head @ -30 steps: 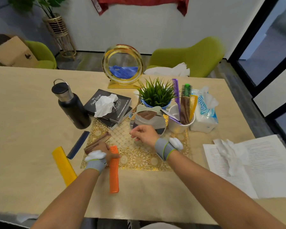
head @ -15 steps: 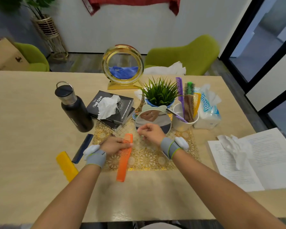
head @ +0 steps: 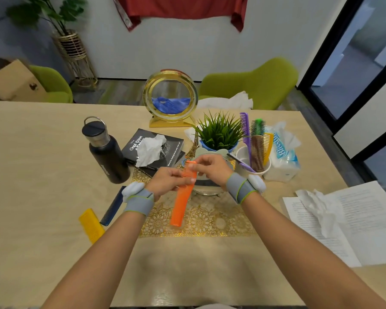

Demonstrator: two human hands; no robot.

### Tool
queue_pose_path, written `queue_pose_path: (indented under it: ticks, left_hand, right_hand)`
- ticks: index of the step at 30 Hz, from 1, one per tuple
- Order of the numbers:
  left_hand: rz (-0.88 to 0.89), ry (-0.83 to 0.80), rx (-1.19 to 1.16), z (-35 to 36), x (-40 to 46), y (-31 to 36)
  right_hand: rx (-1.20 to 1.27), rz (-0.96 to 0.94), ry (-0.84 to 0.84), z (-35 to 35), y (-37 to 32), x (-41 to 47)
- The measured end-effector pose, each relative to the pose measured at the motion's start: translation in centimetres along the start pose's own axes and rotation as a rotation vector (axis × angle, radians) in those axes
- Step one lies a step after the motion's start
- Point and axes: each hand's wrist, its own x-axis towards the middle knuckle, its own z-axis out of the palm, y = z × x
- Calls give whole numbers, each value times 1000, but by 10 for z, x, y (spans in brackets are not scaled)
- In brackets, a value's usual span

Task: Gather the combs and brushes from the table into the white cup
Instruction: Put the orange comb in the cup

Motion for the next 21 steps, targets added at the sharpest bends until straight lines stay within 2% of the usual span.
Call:
queue_pose_path:
  ticks: [5,14,21]
  left_hand:
    - [36,-11,-20,7,4,16]
    - [99,1,-64,34,13,43]
    - [138,70,-68,53,21,59]
  right_hand:
    - [99,-67,125,-39,-24,1]
    - [475,-192,538,-134,-44,8]
    - [524,-187,660,-183,-30,14]
